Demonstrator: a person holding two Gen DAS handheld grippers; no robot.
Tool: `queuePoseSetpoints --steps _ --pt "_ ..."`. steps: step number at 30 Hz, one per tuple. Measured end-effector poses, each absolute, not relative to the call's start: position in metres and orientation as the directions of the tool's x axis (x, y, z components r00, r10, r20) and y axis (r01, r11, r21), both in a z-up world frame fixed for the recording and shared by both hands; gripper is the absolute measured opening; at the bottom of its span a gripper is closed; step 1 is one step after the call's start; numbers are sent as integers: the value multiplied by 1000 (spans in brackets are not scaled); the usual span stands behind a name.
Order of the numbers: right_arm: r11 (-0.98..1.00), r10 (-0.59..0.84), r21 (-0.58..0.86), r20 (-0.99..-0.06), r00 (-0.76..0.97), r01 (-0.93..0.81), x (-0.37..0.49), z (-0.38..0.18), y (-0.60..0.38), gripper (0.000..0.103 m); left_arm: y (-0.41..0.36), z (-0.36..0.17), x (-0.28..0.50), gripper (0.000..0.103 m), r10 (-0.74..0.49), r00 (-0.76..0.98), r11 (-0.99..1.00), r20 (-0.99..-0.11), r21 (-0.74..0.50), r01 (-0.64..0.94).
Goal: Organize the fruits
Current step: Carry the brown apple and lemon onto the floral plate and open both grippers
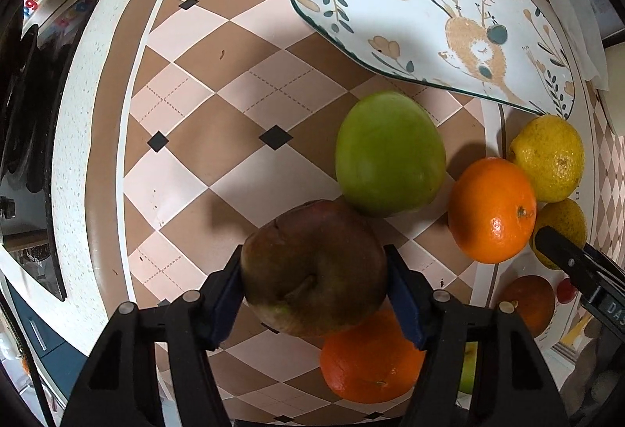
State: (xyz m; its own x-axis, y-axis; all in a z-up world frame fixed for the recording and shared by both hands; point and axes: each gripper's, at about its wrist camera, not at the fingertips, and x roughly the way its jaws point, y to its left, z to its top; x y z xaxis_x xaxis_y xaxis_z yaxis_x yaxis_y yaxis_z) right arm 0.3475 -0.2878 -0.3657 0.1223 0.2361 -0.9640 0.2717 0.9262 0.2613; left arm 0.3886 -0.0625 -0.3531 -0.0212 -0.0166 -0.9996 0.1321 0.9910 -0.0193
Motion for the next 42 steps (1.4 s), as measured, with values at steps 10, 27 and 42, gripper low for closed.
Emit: queuePoseSetpoints --steps 10,27,42 --pt "928 223 256 -963 149 269 347 -366 -289 60 -62 -354 390 64 -2 -14 990 -1000 -4 143" --pt "907 273 344 -920 283 243 347 -312 -303 60 -84 -247 401 64 -131 120 978 -984 -108 179" --pt "951 259 296 -919 297 84 483 -299 -281 60 -124 -288 548 64 -200 26 974 -980 -196 113"
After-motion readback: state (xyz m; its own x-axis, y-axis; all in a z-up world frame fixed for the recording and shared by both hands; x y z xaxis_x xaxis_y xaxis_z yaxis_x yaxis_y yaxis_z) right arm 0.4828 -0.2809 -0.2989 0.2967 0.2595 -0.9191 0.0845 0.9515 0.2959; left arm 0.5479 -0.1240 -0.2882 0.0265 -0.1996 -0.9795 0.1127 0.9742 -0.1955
